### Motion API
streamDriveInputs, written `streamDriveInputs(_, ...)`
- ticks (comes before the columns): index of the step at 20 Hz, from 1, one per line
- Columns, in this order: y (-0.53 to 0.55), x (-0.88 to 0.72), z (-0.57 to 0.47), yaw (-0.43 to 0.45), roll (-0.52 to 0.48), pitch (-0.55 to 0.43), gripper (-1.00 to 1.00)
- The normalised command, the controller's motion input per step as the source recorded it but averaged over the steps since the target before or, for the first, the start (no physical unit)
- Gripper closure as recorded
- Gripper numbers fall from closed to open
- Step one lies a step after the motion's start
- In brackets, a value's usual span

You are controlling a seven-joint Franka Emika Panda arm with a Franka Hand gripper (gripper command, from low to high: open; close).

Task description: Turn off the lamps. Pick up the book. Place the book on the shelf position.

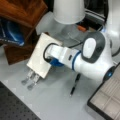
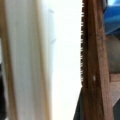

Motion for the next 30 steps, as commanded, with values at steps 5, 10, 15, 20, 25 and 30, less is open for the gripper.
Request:
streamDriveInputs(5, 0.01, 0.16, -0.07, 0.034, -0.255, 0.034, 1.00)
streamDriveInputs(10, 0.00, 0.16, -0.06, 0.035, -0.261, 0.037, 1.00)
streamDriveInputs(15, -0.02, 0.16, -0.02, 0.042, -0.280, 0.051, 1.00)
streamDriveInputs(20, -0.02, 0.17, 0.13, 0.034, -0.327, 0.138, 1.00)
streamDriveInputs(25, 0.04, 0.17, 0.27, -0.031, -0.336, 0.180, 1.00)
streamDriveInputs(30, 0.06, 0.21, 0.24, -0.112, -0.280, 0.133, 1.00)
